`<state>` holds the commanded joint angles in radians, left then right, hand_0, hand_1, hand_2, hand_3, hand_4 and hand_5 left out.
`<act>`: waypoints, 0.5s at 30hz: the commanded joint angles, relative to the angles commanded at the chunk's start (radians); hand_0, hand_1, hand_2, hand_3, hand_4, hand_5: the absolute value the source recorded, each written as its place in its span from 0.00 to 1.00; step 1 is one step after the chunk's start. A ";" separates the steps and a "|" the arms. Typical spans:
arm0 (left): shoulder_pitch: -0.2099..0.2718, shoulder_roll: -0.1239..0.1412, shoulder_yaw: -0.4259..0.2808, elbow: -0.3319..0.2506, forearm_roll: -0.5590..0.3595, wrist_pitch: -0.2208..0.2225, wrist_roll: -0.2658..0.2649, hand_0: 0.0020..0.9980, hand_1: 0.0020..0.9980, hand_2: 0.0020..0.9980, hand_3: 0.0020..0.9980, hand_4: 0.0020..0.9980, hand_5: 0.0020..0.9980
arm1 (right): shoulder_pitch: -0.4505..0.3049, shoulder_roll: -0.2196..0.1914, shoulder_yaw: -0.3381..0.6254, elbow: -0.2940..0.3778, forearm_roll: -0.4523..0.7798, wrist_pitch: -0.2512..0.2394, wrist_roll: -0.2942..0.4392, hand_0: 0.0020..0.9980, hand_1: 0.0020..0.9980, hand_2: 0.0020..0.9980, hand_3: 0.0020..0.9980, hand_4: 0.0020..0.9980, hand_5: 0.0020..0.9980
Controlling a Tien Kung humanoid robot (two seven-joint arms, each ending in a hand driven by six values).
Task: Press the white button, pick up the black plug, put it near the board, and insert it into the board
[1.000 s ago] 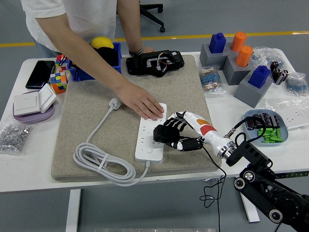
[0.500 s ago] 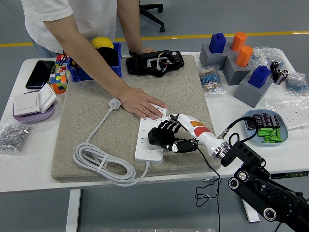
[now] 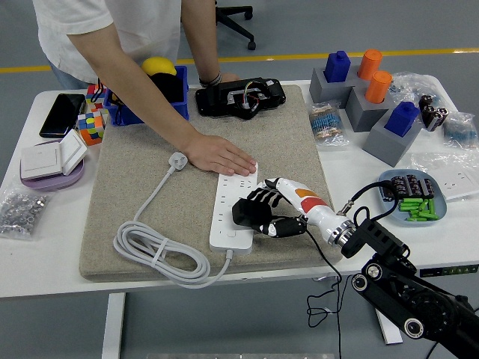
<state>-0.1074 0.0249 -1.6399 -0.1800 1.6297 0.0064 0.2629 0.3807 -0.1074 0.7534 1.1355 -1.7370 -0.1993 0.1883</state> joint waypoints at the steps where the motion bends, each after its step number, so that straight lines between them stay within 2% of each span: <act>1: 0.000 0.000 0.001 0.000 0.000 0.000 0.000 0.47 0.50 0.51 0.58 0.60 0.25 | 0.000 0.000 0.000 -0.002 0.000 -0.001 0.001 0.45 0.35 0.38 0.49 0.78 0.00; 15: 0.001 -0.001 0.000 0.000 0.001 0.000 -0.001 0.47 0.50 0.51 0.58 0.60 0.26 | 0.003 0.004 0.012 -0.011 0.000 -0.016 0.018 0.45 0.35 0.38 0.49 0.78 0.00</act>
<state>-0.1063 0.0239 -1.6399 -0.1800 1.6308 0.0063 0.2621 0.3839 -0.1031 0.7657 1.1243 -1.7375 -0.2152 0.2063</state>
